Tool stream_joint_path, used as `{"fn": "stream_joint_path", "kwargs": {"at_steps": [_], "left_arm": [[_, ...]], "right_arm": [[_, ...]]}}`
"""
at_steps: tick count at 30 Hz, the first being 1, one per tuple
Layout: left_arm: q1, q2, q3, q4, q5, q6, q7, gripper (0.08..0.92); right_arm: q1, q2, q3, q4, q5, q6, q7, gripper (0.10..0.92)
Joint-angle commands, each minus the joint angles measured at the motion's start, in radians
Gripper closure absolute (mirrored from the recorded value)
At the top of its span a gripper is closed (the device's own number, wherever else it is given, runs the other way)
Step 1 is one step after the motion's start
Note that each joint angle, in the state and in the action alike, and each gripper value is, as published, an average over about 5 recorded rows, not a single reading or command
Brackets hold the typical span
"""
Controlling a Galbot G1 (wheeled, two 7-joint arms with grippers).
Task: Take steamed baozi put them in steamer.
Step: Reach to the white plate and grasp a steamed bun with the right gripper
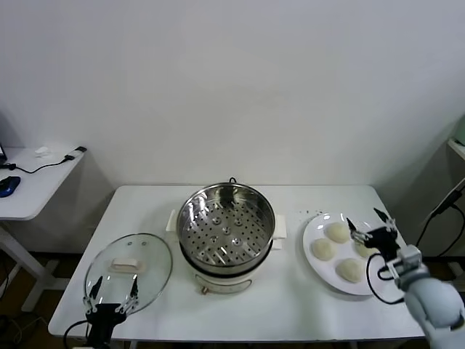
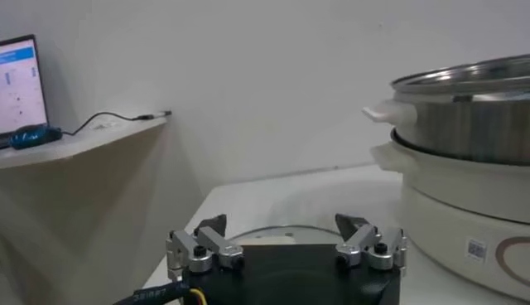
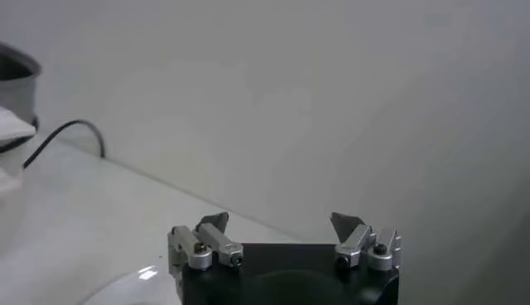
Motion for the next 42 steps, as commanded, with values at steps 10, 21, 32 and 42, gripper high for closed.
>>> {"fn": "stream_joint_path", "kwargs": {"at_steps": [10,21,32,42], "left_arm": [[-0.013,-0.006,0.007,0.005,0.005,-0.002,0.004,0.177],[-0.029,-0.018,-0.006,0.005,0.009,-0.002,0.010,0.177],[-0.033,-0.031,-0.008,0.006,0.015,-0.007,0.011,0.177],[-0.029,-0.041,-0.009,0.008,0.029,-0.006,0.016,0.177]], "right_arm": [[1.215,-0.265,-1.294,-0.441,-0.148,0.205,-0.807,0.203],[1.447,0.024,-1.602,-0.661,-0.121,0.106,-0.802,0.203],[1.249,0.211,-1.438,-0.848,-0.130,0.056,-0.732,0.203],[1.161,0.231,-1.380,-0.870,-0.151,0.041,-0.734,0.203]]}}
